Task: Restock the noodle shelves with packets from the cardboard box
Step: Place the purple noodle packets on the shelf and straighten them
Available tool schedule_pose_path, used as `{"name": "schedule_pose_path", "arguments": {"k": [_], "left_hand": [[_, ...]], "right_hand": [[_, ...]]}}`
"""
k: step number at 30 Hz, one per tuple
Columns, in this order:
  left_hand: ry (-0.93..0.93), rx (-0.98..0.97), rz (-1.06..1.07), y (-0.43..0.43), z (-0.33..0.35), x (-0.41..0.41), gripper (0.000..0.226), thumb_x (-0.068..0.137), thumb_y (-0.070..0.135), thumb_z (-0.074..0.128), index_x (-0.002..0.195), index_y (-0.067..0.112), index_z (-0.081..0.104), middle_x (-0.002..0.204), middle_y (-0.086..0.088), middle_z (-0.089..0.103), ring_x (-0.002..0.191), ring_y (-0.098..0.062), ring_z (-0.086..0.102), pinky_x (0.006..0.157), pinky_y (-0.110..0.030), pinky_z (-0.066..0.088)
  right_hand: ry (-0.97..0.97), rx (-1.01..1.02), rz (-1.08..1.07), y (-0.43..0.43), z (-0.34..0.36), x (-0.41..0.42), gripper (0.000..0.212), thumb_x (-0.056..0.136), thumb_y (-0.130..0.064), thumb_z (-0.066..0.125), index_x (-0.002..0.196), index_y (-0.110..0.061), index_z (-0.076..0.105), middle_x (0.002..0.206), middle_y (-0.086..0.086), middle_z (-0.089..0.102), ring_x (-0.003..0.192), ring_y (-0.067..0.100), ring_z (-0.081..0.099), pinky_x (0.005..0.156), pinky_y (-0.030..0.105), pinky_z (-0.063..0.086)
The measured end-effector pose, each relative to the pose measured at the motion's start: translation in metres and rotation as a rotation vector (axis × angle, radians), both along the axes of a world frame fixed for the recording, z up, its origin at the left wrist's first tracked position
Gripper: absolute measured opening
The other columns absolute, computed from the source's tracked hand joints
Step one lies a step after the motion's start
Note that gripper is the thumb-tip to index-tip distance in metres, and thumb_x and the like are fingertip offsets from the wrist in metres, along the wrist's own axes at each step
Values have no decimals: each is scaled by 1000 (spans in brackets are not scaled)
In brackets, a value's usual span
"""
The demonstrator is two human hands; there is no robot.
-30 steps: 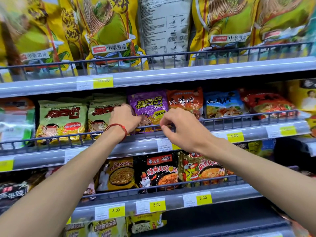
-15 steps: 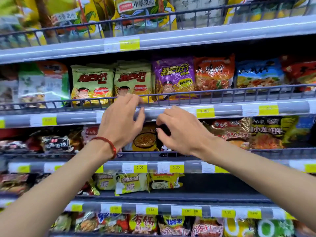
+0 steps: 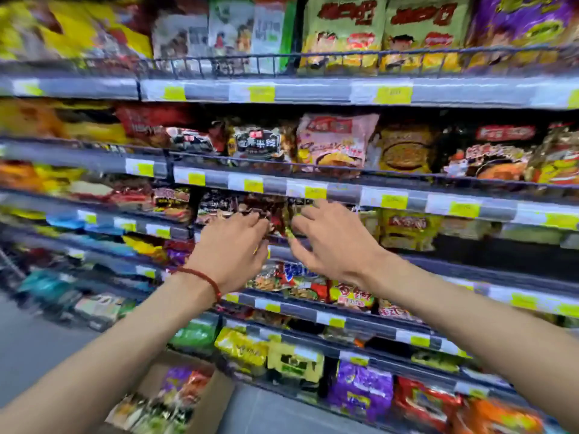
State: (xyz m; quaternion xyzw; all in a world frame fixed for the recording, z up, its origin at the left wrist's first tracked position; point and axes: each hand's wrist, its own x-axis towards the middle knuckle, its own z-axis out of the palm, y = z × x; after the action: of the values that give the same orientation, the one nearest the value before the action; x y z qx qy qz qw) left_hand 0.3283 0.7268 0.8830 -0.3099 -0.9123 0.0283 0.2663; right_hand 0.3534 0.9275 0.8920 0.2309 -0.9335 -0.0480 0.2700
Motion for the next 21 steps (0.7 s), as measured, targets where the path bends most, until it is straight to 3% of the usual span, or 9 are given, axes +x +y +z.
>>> {"name": "schedule_pose_path", "arguments": {"k": [4,11,14,21], "left_hand": [[-105,-38,45,-93,-45,12,20,89,34,47,93,20,61,86,1,62,81,-26,65,55,-35,48],[-340,6,136,-219,-105,3,17,94,32,48,99,19,56,98,-3,62,94,-30,64,64,-40,50],[-363,-4,180,-260,-134,-19,22,97,35,44,102,19,57,100,-2,61,95,-28,63,66,-39,49],[-474,-4,224,-332,-195,-109,28,102,36,34,104,19,57,95,1,59,87,-23,62,70,-37,53]], "right_hand": [[-84,-47,42,-94,-52,3,30,91,-37,53,77,-12,61,73,5,58,75,28,54,63,38,43],[-247,-123,46,-215,-124,-13,32,95,-40,48,82,-14,61,81,5,59,85,28,55,69,41,49],[-280,-122,38,-254,-152,-38,32,95,-41,46,80,-16,59,80,4,60,83,26,55,71,39,46],[-415,-164,-18,-328,-217,-123,35,98,-40,41,98,-14,64,92,3,65,90,24,56,77,38,47]]}}
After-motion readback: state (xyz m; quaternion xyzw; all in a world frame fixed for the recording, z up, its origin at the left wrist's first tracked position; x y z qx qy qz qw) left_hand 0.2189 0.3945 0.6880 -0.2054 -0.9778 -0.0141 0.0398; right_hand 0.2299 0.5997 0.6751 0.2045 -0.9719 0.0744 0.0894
